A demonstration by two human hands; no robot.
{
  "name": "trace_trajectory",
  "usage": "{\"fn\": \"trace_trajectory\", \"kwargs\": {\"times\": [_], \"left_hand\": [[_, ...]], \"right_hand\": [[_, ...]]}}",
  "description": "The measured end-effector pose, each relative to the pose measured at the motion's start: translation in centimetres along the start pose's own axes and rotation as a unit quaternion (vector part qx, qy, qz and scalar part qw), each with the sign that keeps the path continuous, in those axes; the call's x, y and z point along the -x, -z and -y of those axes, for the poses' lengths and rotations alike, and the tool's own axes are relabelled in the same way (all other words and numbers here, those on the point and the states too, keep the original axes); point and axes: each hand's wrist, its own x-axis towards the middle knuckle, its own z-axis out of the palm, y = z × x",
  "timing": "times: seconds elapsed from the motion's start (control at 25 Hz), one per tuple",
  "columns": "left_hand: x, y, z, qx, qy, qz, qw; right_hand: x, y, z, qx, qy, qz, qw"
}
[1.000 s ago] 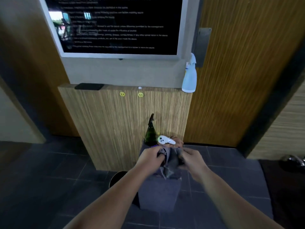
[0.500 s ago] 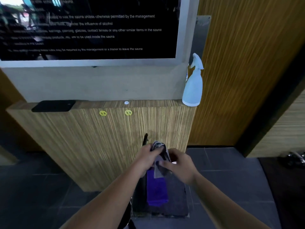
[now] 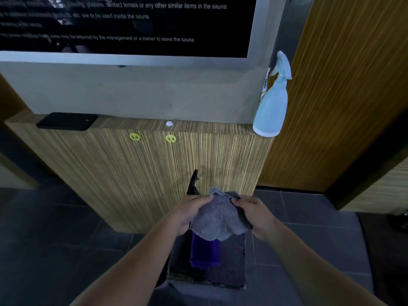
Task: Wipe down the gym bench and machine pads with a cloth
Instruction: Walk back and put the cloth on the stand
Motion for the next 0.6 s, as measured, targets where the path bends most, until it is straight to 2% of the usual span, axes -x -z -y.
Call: {"fn": "trace_trajectory", "kwargs": {"times": [0.2,0.28,0.44,0.6], "left_hand": [[-1.8,0.2,3.0,0.034,0.061,0.018,0.997],[-2.4,0.1,5.2,0.076,0.081,0.009,0.994],[-3.7,-0.4,11.1,0.169,0.109,-0.048,0.979],[-4.7,-1.1,16.4,0.151,0.126,-0.109,0.974]], "right_hand": [[-1.7,1.4,-1.7,0.021,-0.083,0.009,0.996],[-3.0,2.1,-2.9,-0.002,-0.124,0.004,0.992],[-5.4,3.8,-7.4,-0.064,-0.218,-0.006,0.974],[-7.5,4.3,-12.8,-0.047,-0.219,-0.045,0.974]]}}
